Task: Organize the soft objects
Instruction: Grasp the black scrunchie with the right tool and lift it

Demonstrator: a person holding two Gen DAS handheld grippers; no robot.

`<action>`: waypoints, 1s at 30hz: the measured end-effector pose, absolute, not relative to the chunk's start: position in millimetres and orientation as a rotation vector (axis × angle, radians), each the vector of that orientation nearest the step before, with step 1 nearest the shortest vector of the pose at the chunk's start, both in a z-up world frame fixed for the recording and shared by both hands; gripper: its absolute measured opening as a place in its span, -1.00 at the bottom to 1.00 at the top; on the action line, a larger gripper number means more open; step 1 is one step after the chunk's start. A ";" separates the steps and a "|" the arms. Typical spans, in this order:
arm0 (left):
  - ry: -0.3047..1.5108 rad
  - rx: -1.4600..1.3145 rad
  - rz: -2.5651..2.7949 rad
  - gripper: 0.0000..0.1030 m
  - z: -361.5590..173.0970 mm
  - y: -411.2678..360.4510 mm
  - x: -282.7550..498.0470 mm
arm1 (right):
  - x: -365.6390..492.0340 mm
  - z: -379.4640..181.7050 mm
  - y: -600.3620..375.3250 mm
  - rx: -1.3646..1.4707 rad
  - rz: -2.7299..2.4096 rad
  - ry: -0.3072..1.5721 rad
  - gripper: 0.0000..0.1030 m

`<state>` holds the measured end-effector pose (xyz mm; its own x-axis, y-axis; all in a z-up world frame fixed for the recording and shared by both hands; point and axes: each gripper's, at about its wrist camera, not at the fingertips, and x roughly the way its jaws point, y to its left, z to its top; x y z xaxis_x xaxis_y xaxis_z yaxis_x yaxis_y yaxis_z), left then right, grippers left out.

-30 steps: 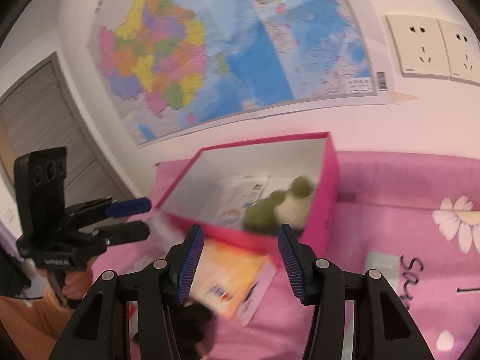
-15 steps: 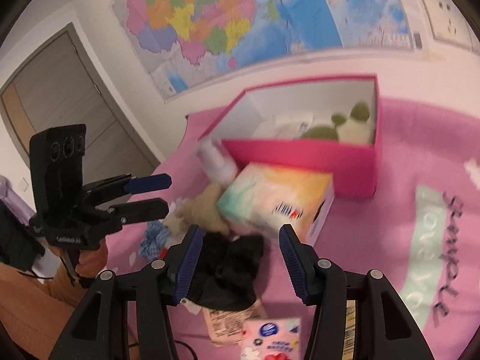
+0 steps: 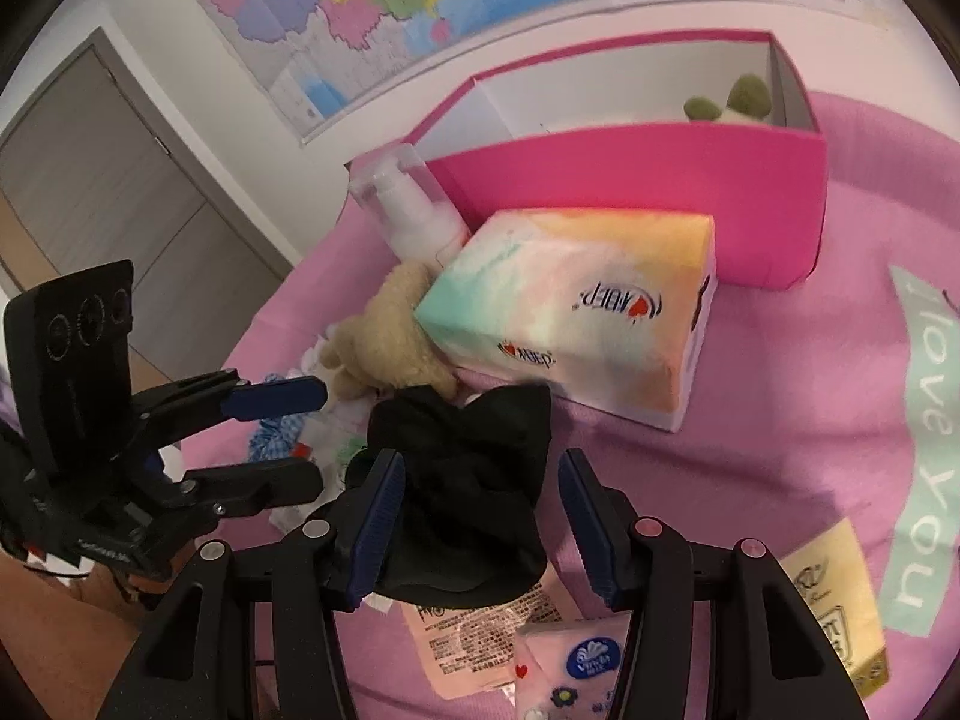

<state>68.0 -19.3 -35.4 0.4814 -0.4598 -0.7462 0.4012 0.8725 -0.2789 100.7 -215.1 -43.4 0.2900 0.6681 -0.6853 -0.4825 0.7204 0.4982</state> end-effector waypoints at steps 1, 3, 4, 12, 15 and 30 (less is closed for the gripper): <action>0.935 -0.070 -0.527 0.31 -36.2 -19.1 68.5 | 101.5 -45.8 -214.2 0.216 0.771 1.024 0.06; 0.946 -0.080 -0.540 0.31 -39.4 -18.2 68.4 | 102.2 -48.9 -212.3 0.221 0.772 1.032 0.06; 0.951 -0.083 -0.541 0.31 -41.5 -17.7 68.5 | 102.3 -49.9 -211.6 0.222 0.772 1.035 0.06; 0.994 -0.102 -0.580 0.31 -52.4 -23.8 78.8 | 110.3 -58.9 -200.6 0.235 0.791 1.055 0.06; 1.021 -0.116 -0.609 0.31 -56.4 -27.9 83.6 | 112.3 -61.3 -200.7 0.242 0.791 1.065 -0.14; 1.006 -0.162 -0.688 -0.16 -46.9 -41.2 88.6 | 96.9 -37.8 -209.6 0.233 0.823 0.953 -0.78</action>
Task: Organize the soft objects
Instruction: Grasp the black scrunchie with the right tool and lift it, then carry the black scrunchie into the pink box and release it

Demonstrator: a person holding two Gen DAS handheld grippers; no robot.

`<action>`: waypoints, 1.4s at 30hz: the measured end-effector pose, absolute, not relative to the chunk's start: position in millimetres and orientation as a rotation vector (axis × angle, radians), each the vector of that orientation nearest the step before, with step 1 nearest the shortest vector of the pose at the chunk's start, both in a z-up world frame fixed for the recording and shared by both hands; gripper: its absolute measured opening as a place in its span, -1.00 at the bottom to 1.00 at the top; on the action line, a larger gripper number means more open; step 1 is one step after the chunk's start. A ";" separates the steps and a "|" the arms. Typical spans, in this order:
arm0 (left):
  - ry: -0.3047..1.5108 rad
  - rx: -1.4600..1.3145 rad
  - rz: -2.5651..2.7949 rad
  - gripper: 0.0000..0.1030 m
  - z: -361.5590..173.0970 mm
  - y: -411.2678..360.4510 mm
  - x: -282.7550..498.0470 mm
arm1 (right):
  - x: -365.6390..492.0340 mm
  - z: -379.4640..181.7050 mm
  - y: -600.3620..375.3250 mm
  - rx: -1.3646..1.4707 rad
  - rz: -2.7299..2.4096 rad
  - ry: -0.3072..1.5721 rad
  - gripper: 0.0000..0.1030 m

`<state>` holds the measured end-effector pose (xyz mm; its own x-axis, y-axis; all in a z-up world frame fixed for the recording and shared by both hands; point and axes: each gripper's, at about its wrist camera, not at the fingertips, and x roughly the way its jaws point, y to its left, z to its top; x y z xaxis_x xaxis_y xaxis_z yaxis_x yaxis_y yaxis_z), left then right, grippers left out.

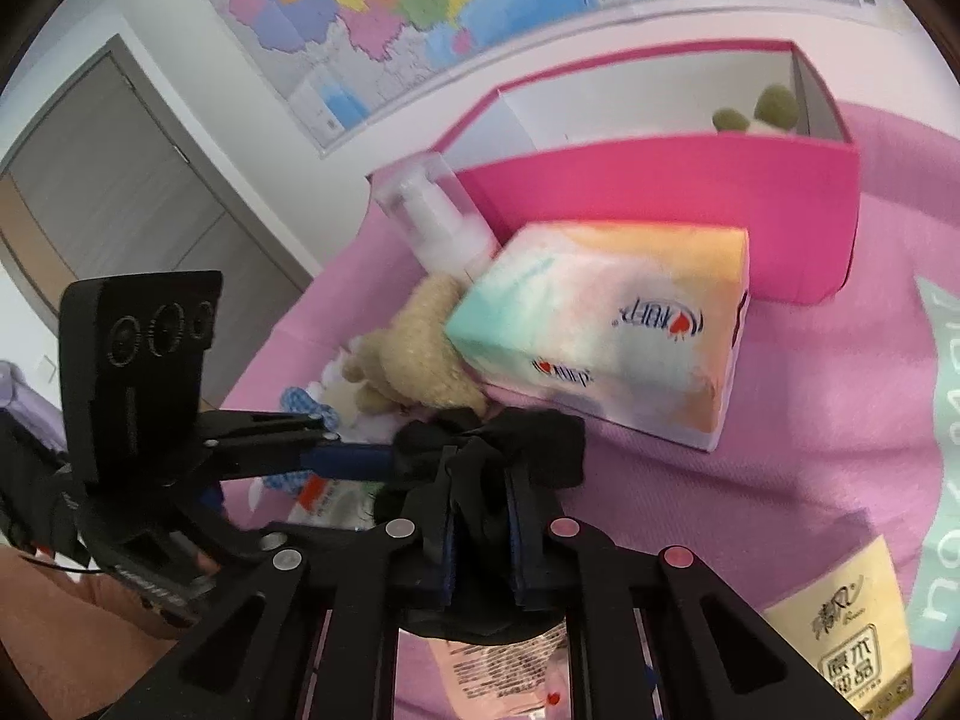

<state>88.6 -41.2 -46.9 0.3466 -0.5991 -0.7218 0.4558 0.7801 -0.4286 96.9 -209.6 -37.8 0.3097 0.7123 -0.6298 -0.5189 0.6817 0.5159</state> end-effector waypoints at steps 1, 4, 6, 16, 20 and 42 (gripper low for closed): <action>0.995 -0.160 -0.688 -0.20 -43.9 -40.8 87.2 | 95.6 -35.3 -210.2 0.233 0.825 0.944 -0.78; 0.959 -0.146 -0.701 -0.21 -31.7 -41.7 82.7 | 92.0 -24.1 -214.2 0.236 0.828 0.912 -0.78; 0.940 -0.137 -0.706 -0.21 -25.4 -43.0 79.9 | 89.7 -16.4 -217.8 0.240 0.833 0.890 -0.78; 0.853 -0.099 -0.726 -0.21 4.4 -52.6 79.2 | 88.2 13.4 -228.3 0.232 0.833 0.804 -0.78; 0.805 -0.079 -0.714 -0.21 23.0 -59.4 91.4 | 93.4 27.1 -235.7 0.224 0.821 0.768 -0.78; 0.792 0.001 -0.497 -0.21 57.2 -101.6 227.8 | 215.8 67.2 -257.3 0.175 0.619 0.615 -0.78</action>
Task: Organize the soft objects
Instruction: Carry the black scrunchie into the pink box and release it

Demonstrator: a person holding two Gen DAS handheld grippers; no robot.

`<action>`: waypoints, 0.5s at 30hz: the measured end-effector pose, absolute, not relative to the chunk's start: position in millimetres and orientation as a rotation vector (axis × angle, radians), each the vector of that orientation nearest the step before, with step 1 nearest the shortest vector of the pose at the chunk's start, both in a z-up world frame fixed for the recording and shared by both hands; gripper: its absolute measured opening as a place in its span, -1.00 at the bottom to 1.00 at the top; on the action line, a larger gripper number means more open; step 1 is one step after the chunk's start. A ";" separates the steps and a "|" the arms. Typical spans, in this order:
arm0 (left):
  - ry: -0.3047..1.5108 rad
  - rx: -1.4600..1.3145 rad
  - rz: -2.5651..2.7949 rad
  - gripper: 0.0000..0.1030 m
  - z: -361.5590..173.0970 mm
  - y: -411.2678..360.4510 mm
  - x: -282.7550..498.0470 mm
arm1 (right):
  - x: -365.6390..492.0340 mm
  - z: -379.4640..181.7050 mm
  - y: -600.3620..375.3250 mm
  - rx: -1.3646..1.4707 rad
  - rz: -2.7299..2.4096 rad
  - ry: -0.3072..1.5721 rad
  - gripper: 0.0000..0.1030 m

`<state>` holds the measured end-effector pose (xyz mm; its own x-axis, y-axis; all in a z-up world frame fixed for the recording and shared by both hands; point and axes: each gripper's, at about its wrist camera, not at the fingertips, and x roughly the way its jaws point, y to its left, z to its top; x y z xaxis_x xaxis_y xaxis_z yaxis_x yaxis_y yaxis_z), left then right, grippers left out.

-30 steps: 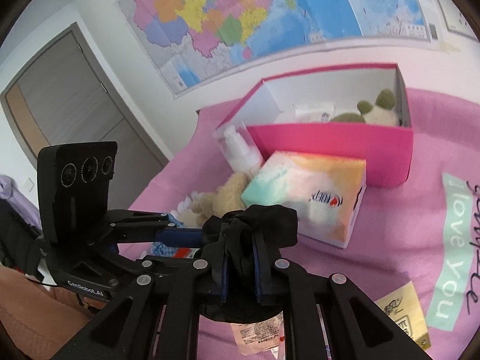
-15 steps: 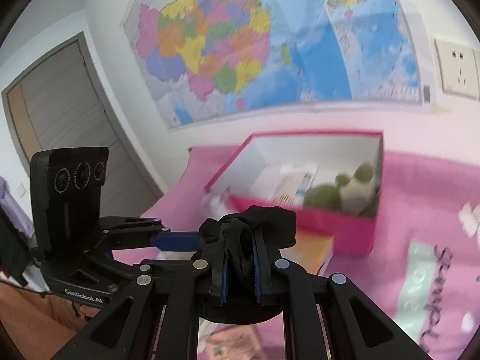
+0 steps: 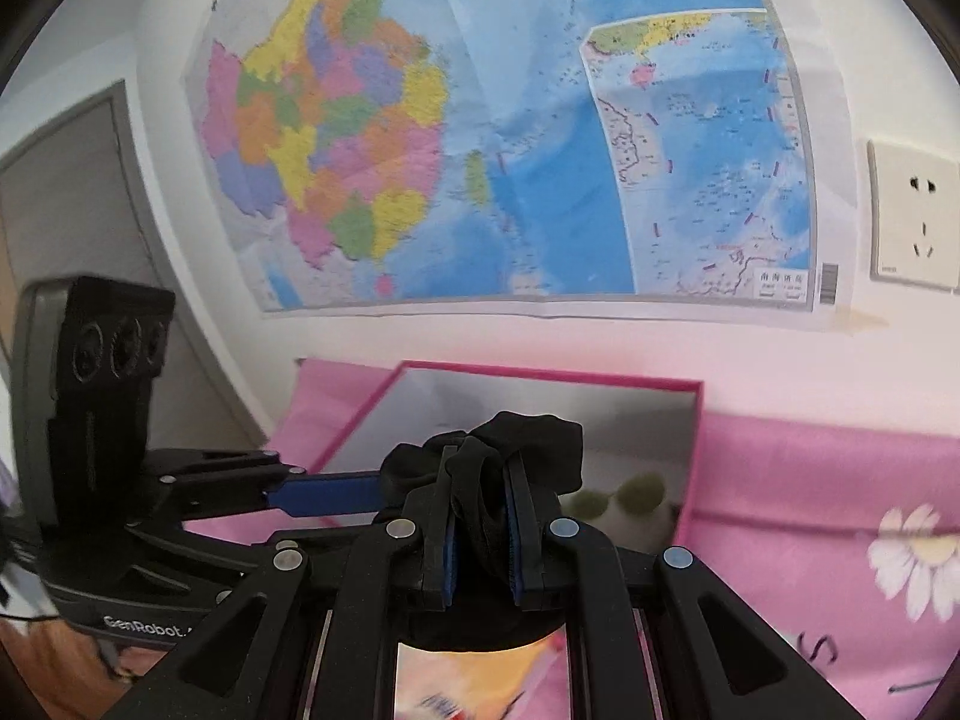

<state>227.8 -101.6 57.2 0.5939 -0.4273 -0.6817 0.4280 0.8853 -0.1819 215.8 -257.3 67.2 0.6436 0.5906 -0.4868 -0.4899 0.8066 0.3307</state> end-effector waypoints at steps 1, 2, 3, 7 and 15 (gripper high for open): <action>0.801 0.006 -0.478 -0.24 54.3 -103.0 232.3 | 218.7 66.0 -255.6 0.165 0.610 0.613 -0.78; 0.809 0.010 -0.463 -0.24 51.7 -103.8 235.8 | 222.6 63.8 -253.9 0.153 0.598 0.612 -0.78; 0.820 0.014 -0.451 -0.24 48.7 -104.6 239.4 | 228.0 60.2 -251.8 0.141 0.580 0.613 -0.78; 0.855 0.038 -0.393 -0.23 35.6 -105.3 245.6 | 243.4 42.5 -244.8 0.079 0.512 0.643 -0.68; 0.792 0.051 -0.409 -0.22 40.9 -94.3 213.3 | 231.0 21.5 -260.0 0.065 0.419 0.695 -0.13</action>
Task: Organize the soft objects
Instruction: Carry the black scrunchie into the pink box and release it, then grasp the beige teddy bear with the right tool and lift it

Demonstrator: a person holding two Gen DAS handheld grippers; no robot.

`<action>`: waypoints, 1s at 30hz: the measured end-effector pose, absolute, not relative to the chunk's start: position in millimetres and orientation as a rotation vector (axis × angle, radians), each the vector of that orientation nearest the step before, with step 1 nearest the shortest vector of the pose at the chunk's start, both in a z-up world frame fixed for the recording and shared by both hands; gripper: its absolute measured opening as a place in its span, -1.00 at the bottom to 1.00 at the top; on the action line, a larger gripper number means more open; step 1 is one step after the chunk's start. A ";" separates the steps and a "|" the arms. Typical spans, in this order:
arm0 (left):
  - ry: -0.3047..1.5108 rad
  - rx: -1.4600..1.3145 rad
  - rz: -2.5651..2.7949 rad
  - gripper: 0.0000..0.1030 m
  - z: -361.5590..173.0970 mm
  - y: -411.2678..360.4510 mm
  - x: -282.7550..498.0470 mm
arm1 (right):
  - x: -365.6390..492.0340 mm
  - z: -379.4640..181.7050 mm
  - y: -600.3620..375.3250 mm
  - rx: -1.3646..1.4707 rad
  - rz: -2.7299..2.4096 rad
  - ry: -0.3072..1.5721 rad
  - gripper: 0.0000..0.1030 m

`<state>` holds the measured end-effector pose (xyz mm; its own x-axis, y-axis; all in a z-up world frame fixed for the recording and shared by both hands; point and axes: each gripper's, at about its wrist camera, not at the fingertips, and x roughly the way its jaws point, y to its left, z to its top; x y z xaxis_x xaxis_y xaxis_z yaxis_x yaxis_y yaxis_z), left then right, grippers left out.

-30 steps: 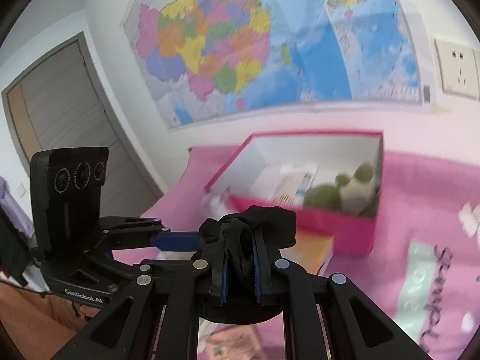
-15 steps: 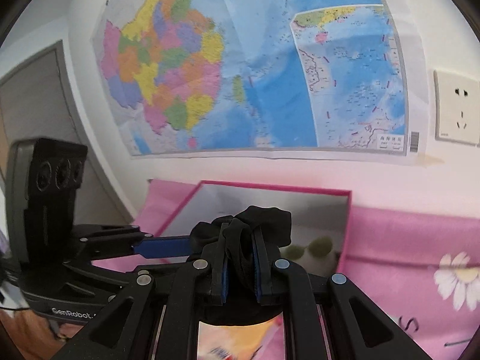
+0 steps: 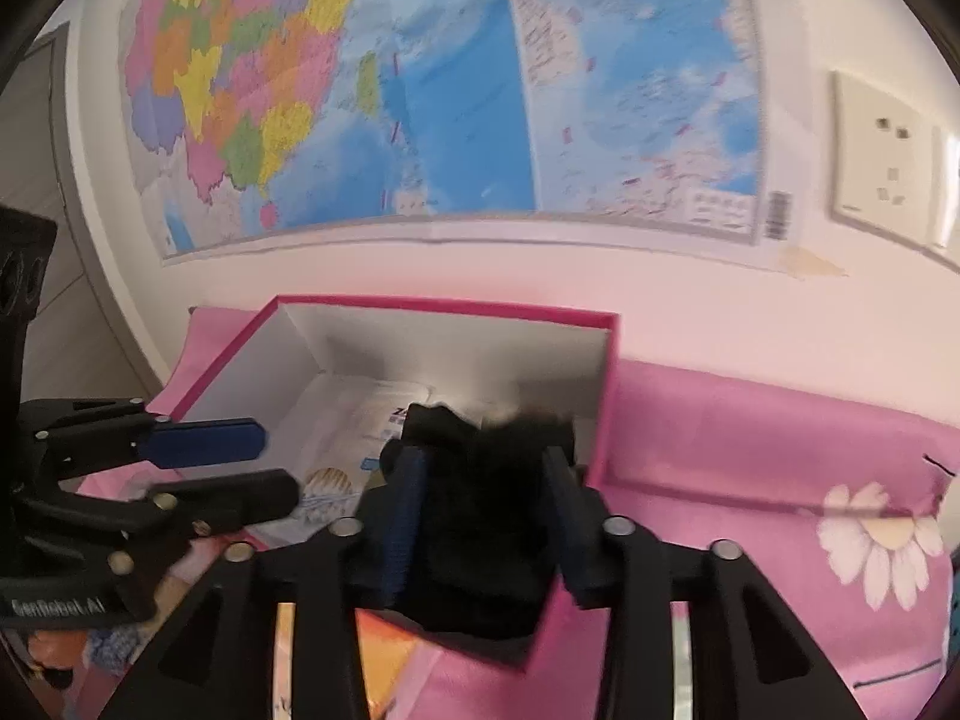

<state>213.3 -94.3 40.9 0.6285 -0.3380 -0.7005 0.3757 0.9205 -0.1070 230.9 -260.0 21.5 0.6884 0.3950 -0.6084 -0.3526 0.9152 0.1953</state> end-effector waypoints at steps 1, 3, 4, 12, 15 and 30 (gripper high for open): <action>0.777 0.047 -0.419 -0.21 43.7 -90.1 206.6 | 225.9 23.7 -264.8 0.075 0.418 0.689 -0.11; 0.745 0.035 -0.442 -0.20 50.2 -77.8 190.5 | 218.3 26.9 -272.6 0.098 0.420 0.688 -0.11; 0.736 0.031 -0.449 -0.17 52.4 -72.8 184.6 | 214.0 29.0 -276.0 0.108 0.421 0.684 -0.11; 0.651 -0.046 -0.422 -0.03 64.9 -4.4 128.6 | 157.6 51.2 -275.6 0.182 0.600 0.647 -0.10; 0.662 -0.054 -0.394 -0.02 57.1 13.1 112.9 | 138.9 52.2 -261.2 0.175 0.677 0.662 -0.10; 0.845 -0.076 -0.378 -0.02 -17.7 44.1 93.0 | 98.2 3.5 -181.8 0.185 0.872 0.838 -0.10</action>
<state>93.0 44.1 -17.7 0.6014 -0.3555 -0.7155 0.2957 0.9310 -0.2140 98.2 -181.8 3.5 0.3560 0.7383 -0.5729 -0.6018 0.6502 0.4638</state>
